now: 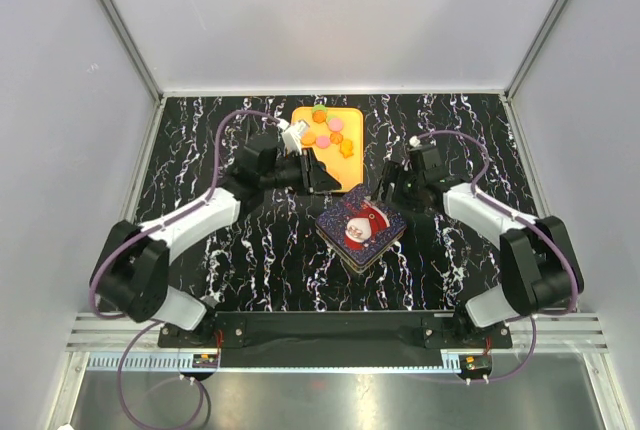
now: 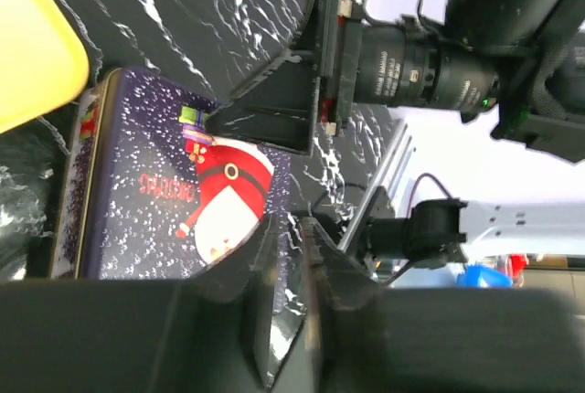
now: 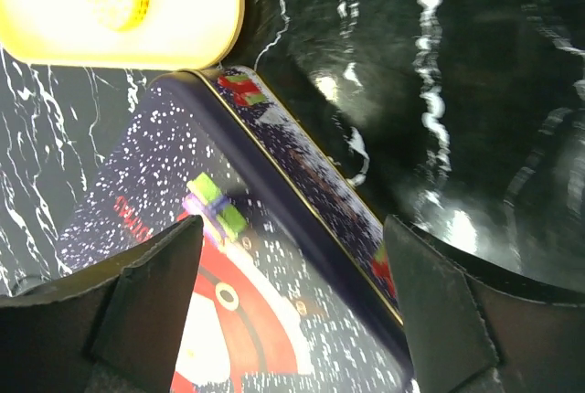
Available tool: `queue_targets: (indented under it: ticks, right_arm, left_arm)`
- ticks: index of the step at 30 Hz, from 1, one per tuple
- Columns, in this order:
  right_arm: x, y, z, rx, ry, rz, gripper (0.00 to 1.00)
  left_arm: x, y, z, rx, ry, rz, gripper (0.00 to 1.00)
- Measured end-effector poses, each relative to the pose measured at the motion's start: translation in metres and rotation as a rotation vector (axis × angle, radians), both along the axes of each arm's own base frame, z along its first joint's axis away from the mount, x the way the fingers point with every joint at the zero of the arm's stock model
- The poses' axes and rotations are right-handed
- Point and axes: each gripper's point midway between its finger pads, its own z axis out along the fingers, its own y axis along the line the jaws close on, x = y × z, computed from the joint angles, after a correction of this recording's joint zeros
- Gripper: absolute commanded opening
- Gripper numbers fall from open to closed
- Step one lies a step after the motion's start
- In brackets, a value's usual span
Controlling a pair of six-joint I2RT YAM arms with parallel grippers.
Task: Pack the cookies
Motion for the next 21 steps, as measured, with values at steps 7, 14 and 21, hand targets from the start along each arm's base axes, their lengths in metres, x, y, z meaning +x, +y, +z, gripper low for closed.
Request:
queue_targets:
  ticks: [7, 14, 21]
  right_arm:
    - [0.003, -0.024, 0.063, -0.011, -0.133, -0.078, 1.00]
    - [-0.013, -0.040, 0.150, 0.039, -0.361, -0.124, 1.00]
    - [-0.037, -0.060, 0.175, 0.021, -0.425, -0.177, 1.00]
  left_arm:
    - [0.002, 0.027, 0.047, 0.117, -0.109, 0.102, 0.57]
    - [-0.011, 0.078, 0.058, 0.286, -0.190, 0.254, 0.66]
    - [-0.036, 0.121, 0.060, 0.354, -0.260, 0.357, 0.72]
